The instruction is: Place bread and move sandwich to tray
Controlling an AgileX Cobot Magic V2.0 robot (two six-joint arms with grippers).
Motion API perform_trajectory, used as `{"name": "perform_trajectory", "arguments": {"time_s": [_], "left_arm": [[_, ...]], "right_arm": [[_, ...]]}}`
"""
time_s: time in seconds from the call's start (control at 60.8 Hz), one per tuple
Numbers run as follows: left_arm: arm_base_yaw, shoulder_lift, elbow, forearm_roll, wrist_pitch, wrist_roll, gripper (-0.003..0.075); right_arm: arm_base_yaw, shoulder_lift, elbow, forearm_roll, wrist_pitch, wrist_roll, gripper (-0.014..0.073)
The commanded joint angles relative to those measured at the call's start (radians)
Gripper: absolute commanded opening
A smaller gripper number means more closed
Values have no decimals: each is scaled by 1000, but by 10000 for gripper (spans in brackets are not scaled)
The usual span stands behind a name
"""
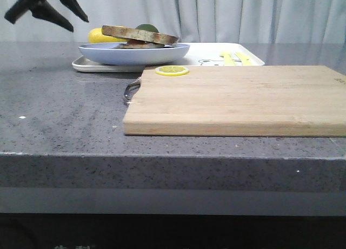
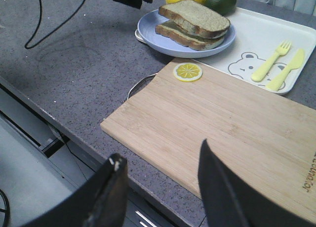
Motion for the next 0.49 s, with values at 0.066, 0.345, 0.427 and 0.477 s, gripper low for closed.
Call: {"name": "perform_trajectory", "arguments": {"time_s": [0.066,0.345,0.427,0.477], "left_arm": [[-6,-206,-30,71,3,27,259],[-117,-538,160,327,-91,27,259],[-167,-658,275,391,-144,28,259],[-192,-724,345,417,-175,44,259]], "right_arm": [[-5,1,-24,18,-67,2,363],[-5,1,-24,18,-67,2,363],[-5,1,-24,18,-67,2,363],[-5,1,-24,18,-67,2,363]]}}
